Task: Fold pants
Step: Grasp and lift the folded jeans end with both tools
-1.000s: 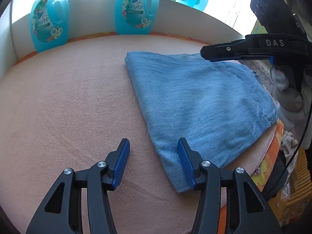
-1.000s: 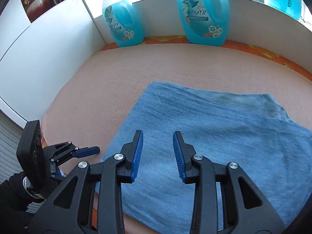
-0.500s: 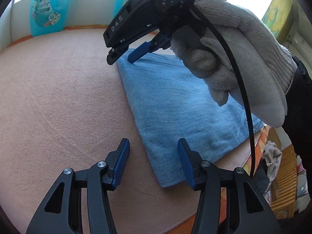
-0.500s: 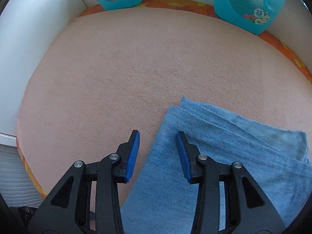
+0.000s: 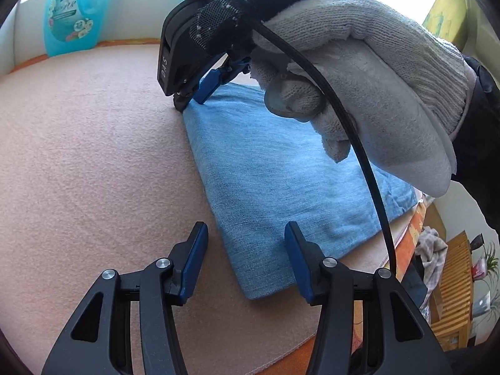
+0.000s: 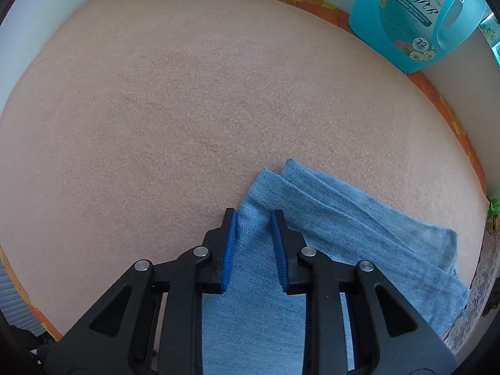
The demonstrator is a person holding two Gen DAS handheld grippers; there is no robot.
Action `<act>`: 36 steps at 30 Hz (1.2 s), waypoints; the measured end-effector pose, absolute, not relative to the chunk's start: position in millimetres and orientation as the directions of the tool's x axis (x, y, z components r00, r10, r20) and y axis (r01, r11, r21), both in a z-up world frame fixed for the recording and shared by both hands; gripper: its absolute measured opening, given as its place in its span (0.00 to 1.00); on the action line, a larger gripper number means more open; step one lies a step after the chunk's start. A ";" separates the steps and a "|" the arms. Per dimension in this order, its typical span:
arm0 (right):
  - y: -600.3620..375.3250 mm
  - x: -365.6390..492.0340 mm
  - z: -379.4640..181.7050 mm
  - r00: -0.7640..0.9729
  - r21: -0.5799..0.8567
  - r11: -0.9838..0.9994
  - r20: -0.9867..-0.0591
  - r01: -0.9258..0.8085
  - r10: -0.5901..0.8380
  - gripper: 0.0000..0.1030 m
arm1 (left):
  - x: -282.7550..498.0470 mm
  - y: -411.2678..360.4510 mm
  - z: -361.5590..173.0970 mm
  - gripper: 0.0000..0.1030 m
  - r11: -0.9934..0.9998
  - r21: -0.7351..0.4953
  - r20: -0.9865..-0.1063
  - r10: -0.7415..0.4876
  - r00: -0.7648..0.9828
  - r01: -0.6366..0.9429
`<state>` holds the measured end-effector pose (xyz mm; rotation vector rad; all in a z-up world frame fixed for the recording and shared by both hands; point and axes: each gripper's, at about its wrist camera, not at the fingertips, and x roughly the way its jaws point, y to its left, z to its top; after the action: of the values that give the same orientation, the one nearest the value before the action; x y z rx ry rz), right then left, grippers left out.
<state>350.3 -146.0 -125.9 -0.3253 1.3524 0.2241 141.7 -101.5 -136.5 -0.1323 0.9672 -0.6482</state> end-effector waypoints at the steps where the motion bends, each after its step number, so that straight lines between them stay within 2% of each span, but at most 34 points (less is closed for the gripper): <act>1: -150.1 349.3 -124.6 0.209 -0.086 0.937 -0.978 -0.339 -0.014 0.16 | 141.3 -103.2 -136.8 0.48 0.807 -0.381 -0.724 -0.564 0.398 0.451; 6: -171.8 341.4 -111.3 0.231 -0.016 0.946 -0.971 -0.322 0.062 0.07 | 146.6 -105.7 -138.1 0.48 0.813 -0.387 -0.724 -0.561 0.402 0.436; 8: -178.0 336.4 -103.5 0.250 0.004 0.948 -0.964 -0.318 0.088 0.06 | 151.0 -104.0 -139.6 0.46 0.790 -0.440 -0.703 -0.599 0.383 0.428; 9: -182.6 334.7 -99.3 0.261 0.016 0.949 -0.960 -0.316 0.103 0.05 | 153.8 -101.7 -140.9 0.39 0.777 -0.473 -0.690 -0.620 0.374 0.416; 10: -186.3 332.4 -95.8 0.270 0.029 0.950 -0.956 -0.312 0.118 0.05 | 156.7 -98.4 -142.3 0.19 0.766 -0.505 -0.678 -0.637 0.366 0.398; 13: -191.0 324.8 -81.5 0.302 0.066 0.952 -0.940 -0.297 0.160 0.05 | 156.0 -94.0 -138.9 0.14 0.754 -0.530 -0.653 -0.655 0.381 0.388; 20: -229.8 306.9 -48.8 0.377 0.148 0.950 -0.892 -0.274 0.248 0.04 | 143.1 -102.9 -107.0 0.11 0.719 -0.540 -0.592 -0.694 0.410 0.438; 28: -292.4 291.2 -6.2 0.495 0.259 0.946 -0.807 -0.195 0.323 0.04 | 140.2 -146.2 -58.3 0.10 0.618 -0.530 -0.516 -0.778 0.357 0.580; 36: -397.8 257.3 25.4 0.609 0.295 0.953 -0.744 -0.070 0.275 0.04 | 142.7 -225.5 -28.6 0.08 0.481 -0.511 -0.476 -0.848 0.232 0.712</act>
<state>257.3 -397.8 25.4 0.2465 0.8964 0.2012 142.7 -225.5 -28.6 -0.2012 0.7898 -1.0821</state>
